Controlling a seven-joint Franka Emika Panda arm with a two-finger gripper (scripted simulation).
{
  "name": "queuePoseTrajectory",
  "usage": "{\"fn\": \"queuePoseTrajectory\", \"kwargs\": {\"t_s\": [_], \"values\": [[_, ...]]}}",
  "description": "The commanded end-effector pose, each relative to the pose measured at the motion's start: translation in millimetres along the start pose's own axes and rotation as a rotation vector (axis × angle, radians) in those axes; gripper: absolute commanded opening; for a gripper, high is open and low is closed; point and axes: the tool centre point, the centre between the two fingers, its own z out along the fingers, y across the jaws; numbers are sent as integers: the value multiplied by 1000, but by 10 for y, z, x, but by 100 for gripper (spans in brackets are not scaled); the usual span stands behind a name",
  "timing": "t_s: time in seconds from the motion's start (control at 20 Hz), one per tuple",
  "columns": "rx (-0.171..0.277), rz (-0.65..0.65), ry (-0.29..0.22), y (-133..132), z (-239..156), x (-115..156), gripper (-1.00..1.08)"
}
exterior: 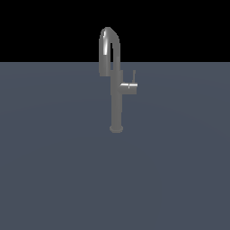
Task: Turn on the faucet by rotating a designated handle.
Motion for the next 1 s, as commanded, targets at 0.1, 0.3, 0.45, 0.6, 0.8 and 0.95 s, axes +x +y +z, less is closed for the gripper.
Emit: {"fn": "queuePoseTrajectory", "kwargs": {"t_s": [0.1, 0.3, 0.45, 0.6, 0.8, 0.95], "values": [[1, 2, -1, -1, 0, 5, -100], [13, 15, -12, -7, 3, 48, -100], [29, 33, -27, -14, 7, 109, -100], [51, 59, -49, -22, 15, 195, -100], [93, 106, -87, -33, 33, 350, -100], [132, 152, -125, -36, 55, 500, -100]]}}
